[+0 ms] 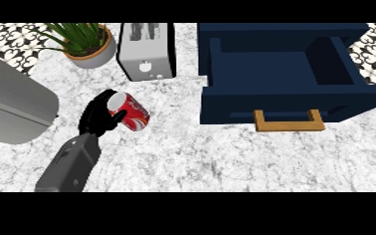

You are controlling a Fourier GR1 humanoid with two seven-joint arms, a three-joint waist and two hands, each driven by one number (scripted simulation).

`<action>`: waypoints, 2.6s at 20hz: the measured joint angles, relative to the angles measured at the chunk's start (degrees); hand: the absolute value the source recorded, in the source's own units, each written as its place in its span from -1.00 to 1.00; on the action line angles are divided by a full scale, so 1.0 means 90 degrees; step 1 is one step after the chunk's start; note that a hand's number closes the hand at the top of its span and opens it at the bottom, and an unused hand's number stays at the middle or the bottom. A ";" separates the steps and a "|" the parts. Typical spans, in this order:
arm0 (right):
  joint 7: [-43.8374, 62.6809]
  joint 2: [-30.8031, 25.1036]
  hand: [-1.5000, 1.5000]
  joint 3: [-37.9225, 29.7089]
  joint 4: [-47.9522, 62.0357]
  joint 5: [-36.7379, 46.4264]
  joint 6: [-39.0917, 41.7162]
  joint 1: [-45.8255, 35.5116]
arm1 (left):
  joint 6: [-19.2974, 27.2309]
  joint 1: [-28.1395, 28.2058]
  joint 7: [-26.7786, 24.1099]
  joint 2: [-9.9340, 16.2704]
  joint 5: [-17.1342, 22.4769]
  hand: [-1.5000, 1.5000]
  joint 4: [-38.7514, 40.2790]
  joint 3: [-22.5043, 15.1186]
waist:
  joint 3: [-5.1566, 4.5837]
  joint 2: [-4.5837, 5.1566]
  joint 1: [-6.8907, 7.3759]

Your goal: Pick up the can, place it into the drawer and close the drawer

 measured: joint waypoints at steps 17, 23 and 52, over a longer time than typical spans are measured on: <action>0.0117 0.0061 -1.00 0.0084 -0.0276 0.0012 -0.0325 0.0076 | 0.1737 0.1185 0.1202 -0.0961 0.0464 1.00 -0.3913 -0.0974 | 0.0009 -0.0041 0.0100; 0.0117 0.0047 -1.00 0.0099 -0.0274 -0.0026 -0.0337 0.0086 | 0.2503 0.1087 0.2184 -0.0996 0.0357 1.00 -0.5293 -0.1477 | 0.0008 -0.0031 0.0079; 0.0165 0.0074 -1.00 0.0518 -0.0331 0.0304 -0.0673 -0.0161 | 0.5435 -0.2596 0.4097 -0.1021 0.0155 1.00 -0.4801 -0.2712 | 0.0005 0.0003 -0.0040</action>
